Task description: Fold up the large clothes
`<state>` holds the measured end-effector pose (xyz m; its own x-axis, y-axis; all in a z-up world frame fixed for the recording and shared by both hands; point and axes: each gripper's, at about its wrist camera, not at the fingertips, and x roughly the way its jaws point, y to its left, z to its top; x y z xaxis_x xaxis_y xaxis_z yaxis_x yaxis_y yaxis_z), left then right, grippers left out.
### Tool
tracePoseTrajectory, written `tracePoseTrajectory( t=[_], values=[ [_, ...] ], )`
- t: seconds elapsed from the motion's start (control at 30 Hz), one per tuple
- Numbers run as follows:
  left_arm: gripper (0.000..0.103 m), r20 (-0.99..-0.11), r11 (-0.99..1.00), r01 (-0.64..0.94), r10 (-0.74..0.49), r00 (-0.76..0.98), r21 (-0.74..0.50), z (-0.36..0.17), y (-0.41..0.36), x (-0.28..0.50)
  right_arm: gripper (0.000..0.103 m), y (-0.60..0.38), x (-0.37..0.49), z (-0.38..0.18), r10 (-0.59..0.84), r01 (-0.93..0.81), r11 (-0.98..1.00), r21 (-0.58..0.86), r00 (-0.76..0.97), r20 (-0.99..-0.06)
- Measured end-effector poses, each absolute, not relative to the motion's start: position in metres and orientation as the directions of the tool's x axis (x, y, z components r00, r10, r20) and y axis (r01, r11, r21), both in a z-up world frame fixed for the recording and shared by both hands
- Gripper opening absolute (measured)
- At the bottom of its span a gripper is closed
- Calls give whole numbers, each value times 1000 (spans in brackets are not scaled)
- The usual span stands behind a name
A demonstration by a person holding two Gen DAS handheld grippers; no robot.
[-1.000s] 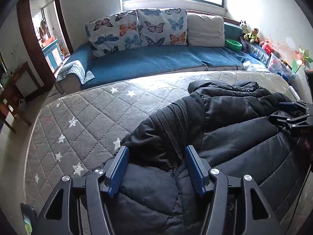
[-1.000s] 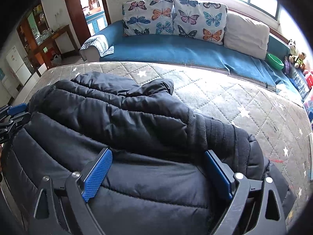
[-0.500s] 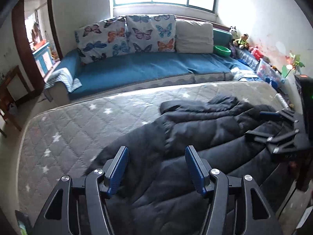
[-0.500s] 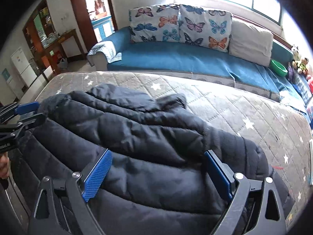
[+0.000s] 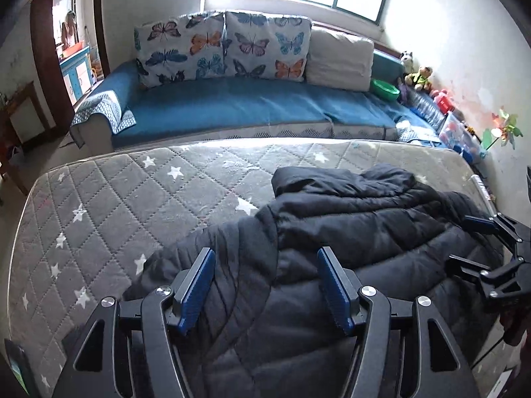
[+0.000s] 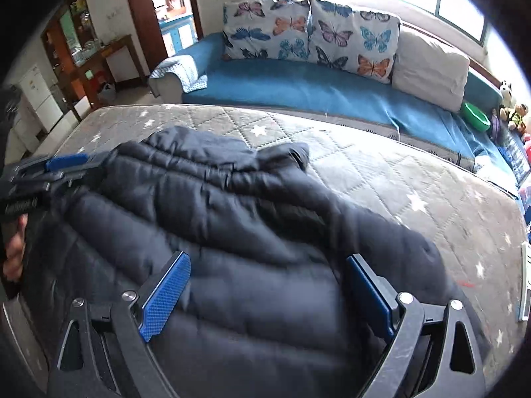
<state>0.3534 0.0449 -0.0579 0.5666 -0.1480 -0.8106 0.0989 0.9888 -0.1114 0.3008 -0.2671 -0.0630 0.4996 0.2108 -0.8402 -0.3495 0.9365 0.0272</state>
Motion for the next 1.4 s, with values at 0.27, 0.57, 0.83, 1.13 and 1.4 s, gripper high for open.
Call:
tracePoseTrajectory(
  t=[0.27, 0.57, 0.83, 1.13, 1.4],
  values=[
    [67, -781, 986, 125, -164, 603, -110, -48, 64, 286, 102, -304, 229, -57, 233, -381, 925, 17, 529, -816],
    [67, -786, 989, 90, -148, 600, -117, -61, 81, 266, 103, -313, 234, -79, 241, -345, 938, 48, 544, -804],
    [98, -742, 987, 21, -132, 657, -158, -22, 122, 206, 103, -339, 212, -53, 255, -279, 954, 108, 570, -781],
    [103, -772, 930, -65, -259, 580, -361, -61, 168, 179, 103, -389, 216, -80, 364, -111, 927, 359, 504, -783],
    [103, -791, 936, -99, -225, 569, -337, -89, 166, 164, 103, -383, 191, -60, 280, -78, 950, 302, 644, -712]
  ],
)
